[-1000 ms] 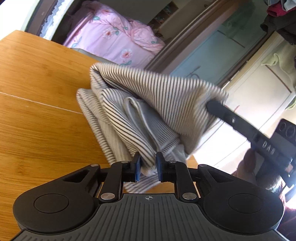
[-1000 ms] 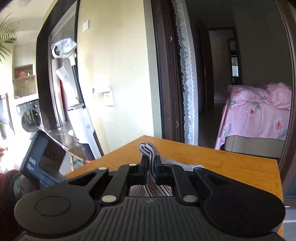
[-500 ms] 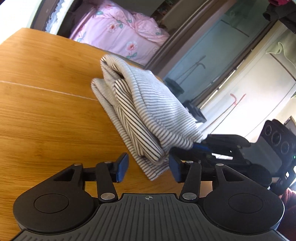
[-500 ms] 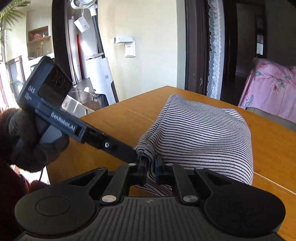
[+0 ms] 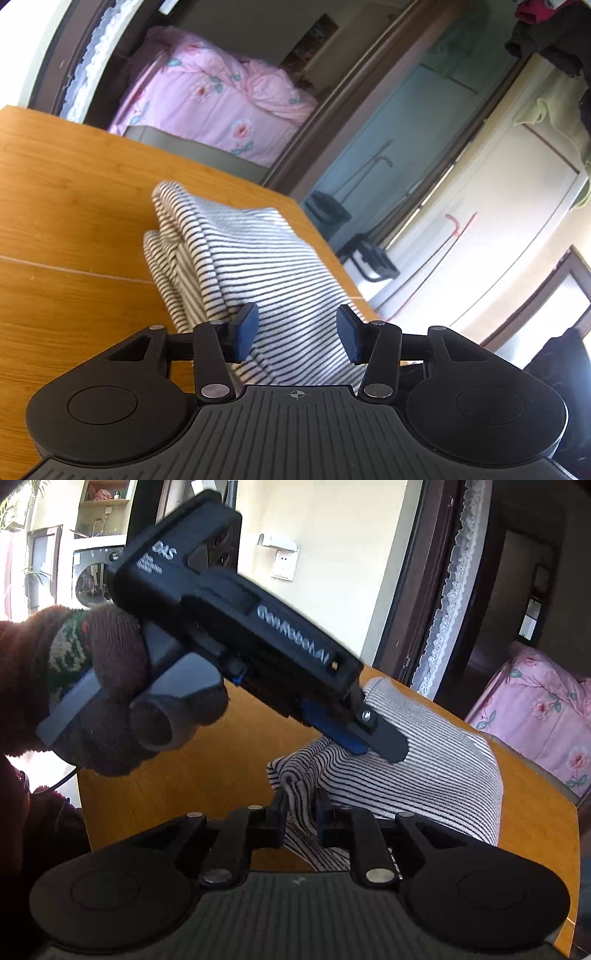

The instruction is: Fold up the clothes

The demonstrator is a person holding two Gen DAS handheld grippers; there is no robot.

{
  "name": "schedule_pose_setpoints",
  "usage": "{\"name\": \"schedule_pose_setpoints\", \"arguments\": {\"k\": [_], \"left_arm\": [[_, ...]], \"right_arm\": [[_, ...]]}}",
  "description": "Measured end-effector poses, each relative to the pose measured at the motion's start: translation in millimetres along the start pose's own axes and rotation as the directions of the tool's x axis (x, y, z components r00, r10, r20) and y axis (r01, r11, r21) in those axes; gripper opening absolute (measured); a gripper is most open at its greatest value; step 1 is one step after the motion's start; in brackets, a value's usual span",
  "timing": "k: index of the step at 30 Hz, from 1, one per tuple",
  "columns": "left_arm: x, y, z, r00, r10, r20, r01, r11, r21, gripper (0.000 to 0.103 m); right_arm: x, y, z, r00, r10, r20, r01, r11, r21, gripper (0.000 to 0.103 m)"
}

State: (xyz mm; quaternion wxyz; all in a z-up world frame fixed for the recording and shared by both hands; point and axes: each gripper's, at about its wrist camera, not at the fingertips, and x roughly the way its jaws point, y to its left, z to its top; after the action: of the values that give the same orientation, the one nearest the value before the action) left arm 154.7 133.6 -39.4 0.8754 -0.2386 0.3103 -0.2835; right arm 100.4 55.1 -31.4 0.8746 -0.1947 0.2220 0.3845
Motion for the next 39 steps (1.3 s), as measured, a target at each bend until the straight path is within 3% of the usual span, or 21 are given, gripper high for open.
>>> {"name": "schedule_pose_setpoints", "arguments": {"k": [2,3,4,8,10,12,15,21,25,28,32,34,38,39], "left_arm": [[1,8,-1,1.0,-0.003,0.0,0.003,1.0,-0.021,0.039],[1,12,-2,1.0,-0.005,0.0,0.005,0.999,-0.032,0.039],[2,16,-3,1.0,-0.007,0.0,0.007,0.999,-0.042,0.039],[1,22,-5,1.0,-0.013,0.003,0.013,0.998,-0.055,0.037],[1,22,-4,1.0,-0.013,0.004,0.013,0.998,-0.057,0.037],[1,22,-4,1.0,-0.018,0.004,0.018,0.998,-0.059,0.037],[1,25,-4,1.0,-0.028,0.001,0.028,0.997,-0.067,0.037],[0,23,-2,1.0,-0.015,-0.004,0.014,0.998,-0.057,0.037],[1,19,-3,1.0,0.001,-0.005,-0.001,0.999,-0.039,0.037],[2,16,-3,1.0,0.014,-0.007,-0.014,1.0,-0.021,0.037],[2,11,-3,0.999,0.033,-0.012,-0.033,0.999,0.007,0.037],[2,10,-3,0.999,0.035,-0.011,-0.035,0.999,0.012,0.037],[2,12,-4,1.0,0.03,-0.009,-0.03,1.0,0.007,0.037],[2,13,-4,1.0,0.028,-0.008,-0.028,1.0,0.006,0.037]], "right_arm": [[-12,-8,2,0.999,-0.009,0.032,0.007,0.999,0.041,0.054],[-18,-14,3,0.998,-0.023,0.054,0.019,0.998,0.066,0.074],[-23,-19,4,0.997,-0.037,0.073,0.03,0.995,0.091,0.081],[-22,-39,3,0.99,-0.112,0.091,0.09,0.972,0.218,0.086],[0,-55,2,0.988,-0.148,0.03,0.135,0.954,0.267,0.095],[19,-53,-8,0.979,-0.197,-0.042,0.202,0.953,0.226,0.103],[30,-41,-16,0.966,-0.251,-0.059,0.257,0.955,0.148,0.103],[33,-44,-16,0.967,-0.248,-0.057,0.254,0.955,0.152,0.103],[26,-46,-21,0.973,-0.23,-0.037,0.233,0.957,0.174,0.103],[9,-60,-19,0.985,-0.174,-0.009,0.17,0.954,0.247,0.103],[-10,-102,-14,0.985,-0.17,0.025,0.144,0.895,0.423,0.103],[-14,-123,-10,0.976,-0.216,0.016,0.18,0.85,0.495,0.103],[1,-151,-4,0.965,-0.257,-0.049,0.239,0.793,0.561,0.103],[14,-152,-5,0.958,-0.267,-0.1,0.278,0.791,0.545,0.103]]}}
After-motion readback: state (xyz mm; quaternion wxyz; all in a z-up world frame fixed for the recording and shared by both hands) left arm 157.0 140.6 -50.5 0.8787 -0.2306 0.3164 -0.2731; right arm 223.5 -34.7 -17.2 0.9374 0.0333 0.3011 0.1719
